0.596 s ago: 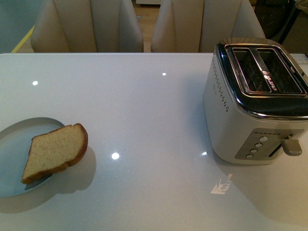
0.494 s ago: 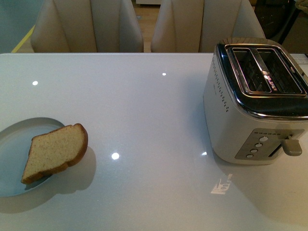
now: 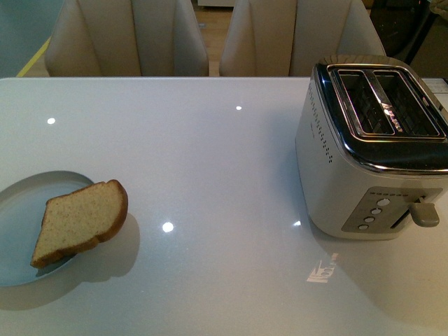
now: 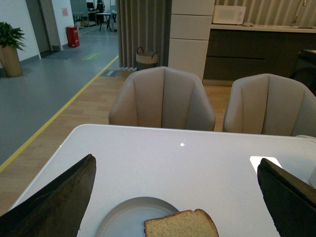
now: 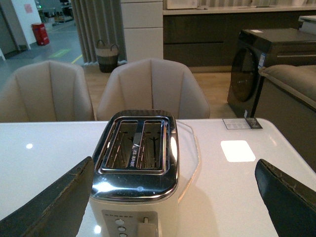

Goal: Left arm holds plate, right arm toasts bread

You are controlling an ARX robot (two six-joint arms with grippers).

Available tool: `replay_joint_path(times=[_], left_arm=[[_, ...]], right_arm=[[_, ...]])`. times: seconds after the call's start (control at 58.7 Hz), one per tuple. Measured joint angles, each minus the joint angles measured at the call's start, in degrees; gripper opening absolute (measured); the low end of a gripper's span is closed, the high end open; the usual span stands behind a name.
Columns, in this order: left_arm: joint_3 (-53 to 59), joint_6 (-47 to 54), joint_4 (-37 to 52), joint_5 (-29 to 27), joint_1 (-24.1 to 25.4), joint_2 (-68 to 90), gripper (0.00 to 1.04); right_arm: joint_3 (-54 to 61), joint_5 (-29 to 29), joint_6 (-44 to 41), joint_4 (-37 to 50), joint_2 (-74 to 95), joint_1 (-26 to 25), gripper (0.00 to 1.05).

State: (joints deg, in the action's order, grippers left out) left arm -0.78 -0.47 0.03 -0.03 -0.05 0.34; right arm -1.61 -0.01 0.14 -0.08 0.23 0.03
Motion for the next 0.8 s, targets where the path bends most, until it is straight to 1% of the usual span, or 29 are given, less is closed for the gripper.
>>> replay_joint_path(times=[0.068, 0.102, 0.136, 0.17, 0.204, 0.222, 0.409, 0.562, 0.579, 0.682, 0.801], left_arm=[[-0.26, -0.70, -0.92, 0.55, 0.15, 0.55, 0.97], [-3.41, -3.48, -9.01, 3.32, 0.83, 4.26, 0.97], [-9.01, -7.87, -20.13, 5.75, 2.19, 14.12, 0.97], [-10.64, -10.01, -22.51, 6.95, 3.41, 21.20, 0.97], [-10.88, -10.67, -20.81, 8.74, 4.76, 26.23, 0.97], [-11.08, -10.82, -18.53, 9.60, 5.64, 29.83, 0.97], [-15.82, -9.29, -0.15, 13.35, 10.56, 53.57, 0.97], [-22.93, -6.14, 12.55, 12.52, 13.88, 74.38, 0.97], [-24.85, -5.92, 13.94, 12.46, 14.60, 78.77, 0.97], [-31.69, -6.49, 15.10, 13.79, 16.83, 92.91, 0.97], [-36.70, -6.86, 15.12, 13.29, 18.08, 102.92, 0.97]], right_arm=[[0.00, 0.00, 0.02, 0.00, 0.00, 0.00, 0.96], [0.00, 0.02, 0.02, 0.00, 0.00, 0.00, 0.96], [0.00, -0.09, 0.00, 0.00, 0.00, 0.00, 0.96], [0.00, -0.02, 0.00, 0.00, 0.00, 0.00, 0.96], [0.00, 0.00, 0.00, 0.00, 0.00, 0.00, 0.96], [0.00, -0.02, 0.00, 0.00, 0.00, 0.00, 0.96], [0.00, 0.00, 0.00, 0.00, 0.00, 0.00, 0.96], [0.00, 0.00, 0.00, 0.00, 0.00, 0.00, 0.96], [0.00, 0.00, 0.00, 0.00, 0.00, 0.00, 0.96], [0.00, 0.00, 0.02, 0.00, 0.00, 0.00, 0.96], [0.00, -0.02, 0.02, 0.00, 0.00, 0.00, 0.96]])
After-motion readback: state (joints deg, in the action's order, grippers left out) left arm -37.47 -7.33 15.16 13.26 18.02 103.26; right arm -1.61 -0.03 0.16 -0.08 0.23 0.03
